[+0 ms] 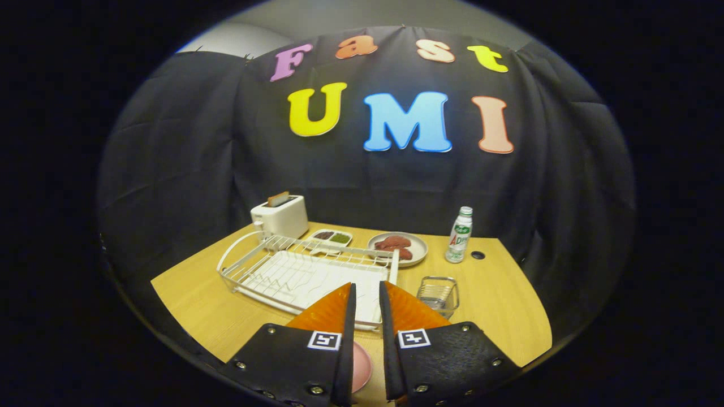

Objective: Take the plate from the dish rack, then take the spoon from the basket and place it into the plate.

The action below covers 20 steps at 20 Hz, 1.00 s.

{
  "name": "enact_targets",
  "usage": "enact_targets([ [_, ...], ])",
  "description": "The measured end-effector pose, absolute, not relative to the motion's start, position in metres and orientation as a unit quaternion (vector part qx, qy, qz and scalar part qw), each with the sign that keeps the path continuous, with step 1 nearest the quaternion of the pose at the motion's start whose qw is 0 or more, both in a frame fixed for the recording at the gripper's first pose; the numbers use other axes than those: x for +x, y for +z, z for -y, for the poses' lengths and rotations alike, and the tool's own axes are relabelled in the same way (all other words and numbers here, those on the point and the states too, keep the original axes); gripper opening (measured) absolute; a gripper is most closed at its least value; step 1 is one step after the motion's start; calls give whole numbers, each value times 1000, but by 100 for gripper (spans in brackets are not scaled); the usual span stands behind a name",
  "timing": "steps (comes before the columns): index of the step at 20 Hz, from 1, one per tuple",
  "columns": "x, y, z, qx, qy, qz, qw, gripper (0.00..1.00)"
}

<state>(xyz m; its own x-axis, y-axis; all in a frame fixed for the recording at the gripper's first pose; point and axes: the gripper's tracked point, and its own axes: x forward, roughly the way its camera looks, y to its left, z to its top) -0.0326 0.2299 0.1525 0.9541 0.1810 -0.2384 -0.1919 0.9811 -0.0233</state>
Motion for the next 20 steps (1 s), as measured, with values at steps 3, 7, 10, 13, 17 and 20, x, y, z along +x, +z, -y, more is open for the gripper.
enact_targets([
  [3,-24,183,-188,-16,54,-82,995,22],
  [7,-19,207,-153,-17,30,-53,998,53],
  [10,-12,206,-131,-1,21,-36,999,96],
  [13,2,190,-102,-11,16,-23,1000,96],
  [17,19,153,-70,-24,50,-2,998,96],
  [20,41,114,-33,-6,36,-4,999,96],
])
